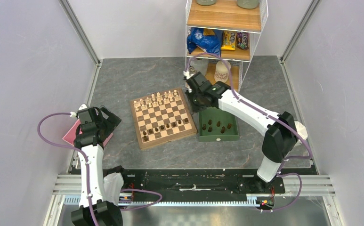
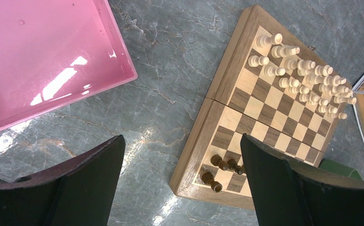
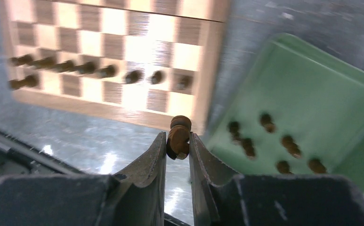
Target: Set up the chess pieces on the board
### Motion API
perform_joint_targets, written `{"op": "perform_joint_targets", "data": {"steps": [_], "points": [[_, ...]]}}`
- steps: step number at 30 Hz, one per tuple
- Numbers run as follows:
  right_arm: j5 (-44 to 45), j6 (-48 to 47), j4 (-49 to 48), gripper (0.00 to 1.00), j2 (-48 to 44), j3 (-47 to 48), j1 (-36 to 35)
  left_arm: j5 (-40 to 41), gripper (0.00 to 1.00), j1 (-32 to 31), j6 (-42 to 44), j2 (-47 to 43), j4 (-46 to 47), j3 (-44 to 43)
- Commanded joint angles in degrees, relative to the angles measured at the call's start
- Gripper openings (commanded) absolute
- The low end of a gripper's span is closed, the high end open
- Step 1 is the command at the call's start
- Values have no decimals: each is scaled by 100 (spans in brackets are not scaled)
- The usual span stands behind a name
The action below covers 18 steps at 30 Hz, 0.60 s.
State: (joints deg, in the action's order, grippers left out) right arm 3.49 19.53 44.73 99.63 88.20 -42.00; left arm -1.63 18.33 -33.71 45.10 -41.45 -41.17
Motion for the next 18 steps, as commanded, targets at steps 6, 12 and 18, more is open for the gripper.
{"op": "perform_joint_targets", "data": {"steps": [6, 12, 18], "points": [[-497, 530, -197, 20, 1148, 1347, -1354, -73, 100, 57, -12, -112, 181, -77], [-636, 624, -142, 20, 1934, 2047, -1750, -74, 100, 57, -9, -117, 181, -76], [-667, 658, -30, 21, 2494, 2586, -1925, -83, 100, 56, -6, -116, 181, -76]]}}
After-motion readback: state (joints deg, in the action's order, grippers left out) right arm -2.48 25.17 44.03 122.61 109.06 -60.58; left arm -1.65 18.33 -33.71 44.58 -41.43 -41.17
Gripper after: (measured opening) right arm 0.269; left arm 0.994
